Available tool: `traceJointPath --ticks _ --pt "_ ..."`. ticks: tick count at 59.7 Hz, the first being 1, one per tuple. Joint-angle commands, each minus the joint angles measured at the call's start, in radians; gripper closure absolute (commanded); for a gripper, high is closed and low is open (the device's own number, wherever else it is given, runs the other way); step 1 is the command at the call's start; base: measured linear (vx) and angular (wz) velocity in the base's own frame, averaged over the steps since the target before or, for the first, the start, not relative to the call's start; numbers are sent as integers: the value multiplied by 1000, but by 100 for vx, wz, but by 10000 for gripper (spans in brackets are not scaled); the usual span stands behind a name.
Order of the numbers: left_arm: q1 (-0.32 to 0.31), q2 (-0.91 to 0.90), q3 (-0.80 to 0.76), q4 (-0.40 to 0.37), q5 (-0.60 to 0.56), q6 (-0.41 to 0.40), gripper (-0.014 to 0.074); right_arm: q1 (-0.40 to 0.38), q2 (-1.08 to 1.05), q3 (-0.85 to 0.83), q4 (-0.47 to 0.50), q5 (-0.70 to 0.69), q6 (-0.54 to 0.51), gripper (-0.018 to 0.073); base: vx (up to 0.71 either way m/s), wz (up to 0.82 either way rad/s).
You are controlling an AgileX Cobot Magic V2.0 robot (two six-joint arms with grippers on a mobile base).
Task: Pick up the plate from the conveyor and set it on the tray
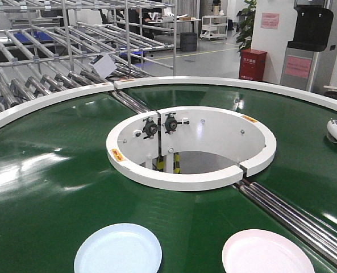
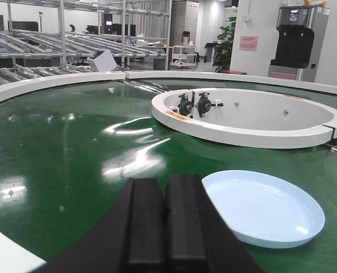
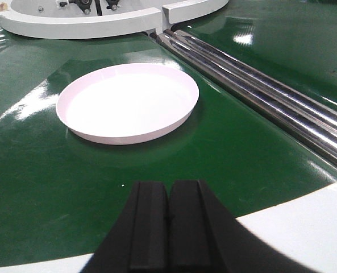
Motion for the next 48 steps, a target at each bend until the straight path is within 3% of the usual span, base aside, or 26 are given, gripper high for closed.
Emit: traceJointPath --ticks 1,31,48 --pt "-5 -9 10 -6 -87 0 602 -2 -9 15 -10 -71 -7 568 0 0" --pt "-5 -9 10 -6 -87 0 602 -2 -9 15 -10 -71 -16 568 0 0" --pt "-5 -9 10 2 -100 32 602 -2 -9 15 -18 -129 -173 568 0 0"
